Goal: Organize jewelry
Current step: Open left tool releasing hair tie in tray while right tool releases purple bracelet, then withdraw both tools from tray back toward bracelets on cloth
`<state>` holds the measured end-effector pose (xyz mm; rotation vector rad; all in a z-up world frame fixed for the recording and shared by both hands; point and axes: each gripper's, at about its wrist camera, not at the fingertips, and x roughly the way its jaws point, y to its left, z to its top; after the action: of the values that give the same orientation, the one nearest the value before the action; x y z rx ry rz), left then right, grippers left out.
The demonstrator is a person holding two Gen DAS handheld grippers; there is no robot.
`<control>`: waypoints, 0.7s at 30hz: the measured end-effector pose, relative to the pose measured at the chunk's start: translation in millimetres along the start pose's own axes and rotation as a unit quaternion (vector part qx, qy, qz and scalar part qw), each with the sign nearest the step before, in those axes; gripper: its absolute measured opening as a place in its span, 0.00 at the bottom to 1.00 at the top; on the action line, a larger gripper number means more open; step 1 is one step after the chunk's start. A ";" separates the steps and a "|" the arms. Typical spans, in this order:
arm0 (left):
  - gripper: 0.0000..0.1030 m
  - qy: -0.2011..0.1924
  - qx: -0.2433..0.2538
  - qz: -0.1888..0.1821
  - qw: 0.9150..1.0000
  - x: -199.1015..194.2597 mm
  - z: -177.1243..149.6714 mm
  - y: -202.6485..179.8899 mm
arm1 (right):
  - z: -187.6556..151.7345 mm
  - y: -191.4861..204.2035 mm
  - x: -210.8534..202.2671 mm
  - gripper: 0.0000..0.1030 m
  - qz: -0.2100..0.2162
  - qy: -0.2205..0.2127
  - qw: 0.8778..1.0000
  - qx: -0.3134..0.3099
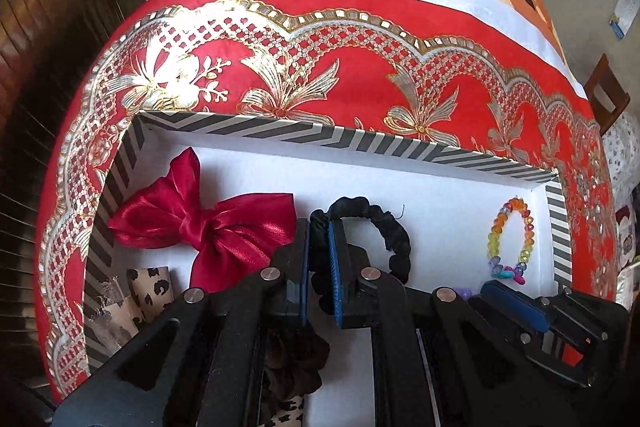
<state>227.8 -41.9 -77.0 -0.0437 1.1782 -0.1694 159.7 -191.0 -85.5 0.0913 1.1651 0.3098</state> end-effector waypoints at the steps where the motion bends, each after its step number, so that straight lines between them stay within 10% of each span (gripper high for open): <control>1: 0.16 0.000 0.000 -0.004 1.000 0.4 0.3 1.0 | -0.6 0.5 -1.8 0.12 0.002 -0.002 1.000 0.000; 8: 0.40 -0.019 0.007 -0.013 1.000 -15.6 -2.0 -7.1 | -5.5 -1.3 -22.4 0.29 0.016 -0.024 0.999 0.014; 21: 0.41 -0.044 0.014 0.008 0.999 -55.6 -19.6 -11.6 | -20.8 -6.5 -59.6 0.30 -0.004 -0.050 0.998 0.036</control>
<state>187.8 -43.7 -32.2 -0.0164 1.0870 -0.1683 120.6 -216.2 -42.3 0.1636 1.0763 0.2538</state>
